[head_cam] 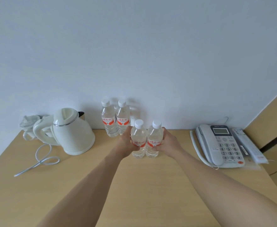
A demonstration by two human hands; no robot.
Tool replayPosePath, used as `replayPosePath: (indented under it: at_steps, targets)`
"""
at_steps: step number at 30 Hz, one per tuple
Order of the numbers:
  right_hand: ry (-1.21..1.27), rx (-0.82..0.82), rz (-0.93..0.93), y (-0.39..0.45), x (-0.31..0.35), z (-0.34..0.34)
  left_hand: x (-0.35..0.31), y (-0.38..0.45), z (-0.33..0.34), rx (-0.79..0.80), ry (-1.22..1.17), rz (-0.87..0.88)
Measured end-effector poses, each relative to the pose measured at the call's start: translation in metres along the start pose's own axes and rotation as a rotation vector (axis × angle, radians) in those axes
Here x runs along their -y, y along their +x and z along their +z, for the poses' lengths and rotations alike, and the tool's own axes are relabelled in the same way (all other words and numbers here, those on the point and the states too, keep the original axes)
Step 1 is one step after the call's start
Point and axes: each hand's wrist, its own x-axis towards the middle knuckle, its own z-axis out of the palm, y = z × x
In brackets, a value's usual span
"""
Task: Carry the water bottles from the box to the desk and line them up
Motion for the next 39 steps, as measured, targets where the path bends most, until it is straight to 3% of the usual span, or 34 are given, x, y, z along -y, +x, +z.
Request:
replayPosePath:
  at_steps: [3,6,10,12,17,24,32,39]
  targets:
    - [0.089,0.013,-0.010,-0.003,0.006,-0.005,-0.001,-0.004,0.001,-0.034,0.017,0.049]
    - [0.086,-0.081,-0.140,-0.009,0.021,-0.014,-0.006,-0.013,0.000,-0.173,0.090,0.231]
    - [-0.086,-0.198,-0.358,-0.015,0.034,-0.024,-0.021,-0.022,-0.009,-0.400,0.599,0.542]
    - [-0.160,-0.200,-0.403,-0.015,0.037,-0.024,-0.026,-0.022,-0.009,-0.443,0.776,0.599]
    - [-0.195,-0.194,-0.417,-0.015,0.034,-0.024,-0.028,-0.016,-0.006,-0.467,0.905,0.601]
    - [-0.161,-0.212,-0.404,-0.017,0.030,-0.021,-0.045,0.018,-0.010,-0.332,0.880,0.355]
    - [-0.145,-0.200,-0.389,-0.021,0.032,-0.020,-0.060,0.065,-0.017,-0.319,1.121,0.236]
    - [-0.161,-0.166,-0.347,-0.025,0.027,-0.020,-0.067,0.075,-0.015,-0.306,1.149,0.189]
